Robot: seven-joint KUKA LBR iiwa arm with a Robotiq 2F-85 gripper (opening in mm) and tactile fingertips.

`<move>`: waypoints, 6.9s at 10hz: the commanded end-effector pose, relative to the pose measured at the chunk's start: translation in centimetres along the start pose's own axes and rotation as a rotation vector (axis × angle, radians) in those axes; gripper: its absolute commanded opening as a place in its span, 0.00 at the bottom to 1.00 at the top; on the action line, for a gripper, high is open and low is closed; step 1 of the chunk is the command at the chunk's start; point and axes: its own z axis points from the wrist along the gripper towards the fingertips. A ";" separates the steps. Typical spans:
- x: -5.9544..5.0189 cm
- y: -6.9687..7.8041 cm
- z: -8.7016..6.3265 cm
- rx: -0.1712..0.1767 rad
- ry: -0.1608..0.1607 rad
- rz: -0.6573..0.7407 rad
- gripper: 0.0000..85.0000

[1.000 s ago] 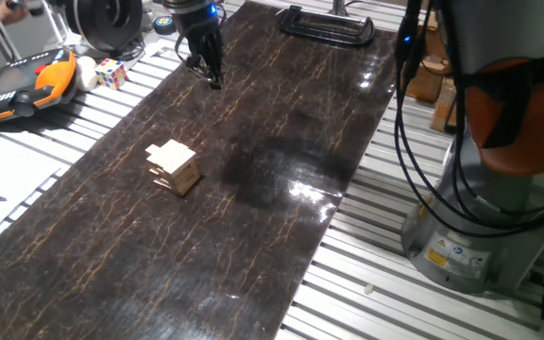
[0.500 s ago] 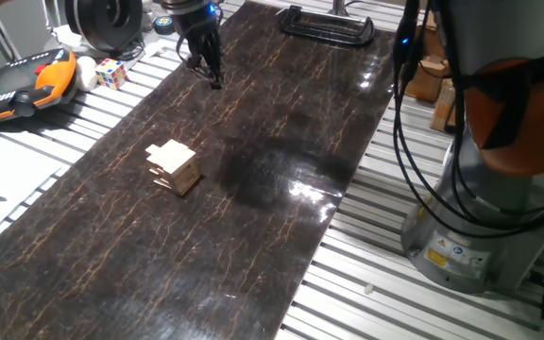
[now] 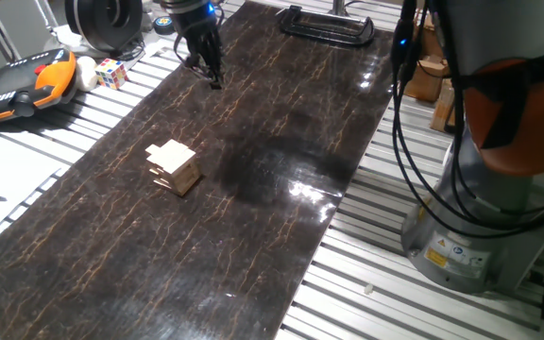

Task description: Play Jenga

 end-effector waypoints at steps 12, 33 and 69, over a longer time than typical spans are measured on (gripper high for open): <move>-6.9 4.2 4.3 -0.014 -0.011 0.070 0.01; -16.0 5.4 9.0 -0.048 -0.083 0.272 0.42; -17.7 5.8 14.3 -0.011 -0.132 0.259 0.36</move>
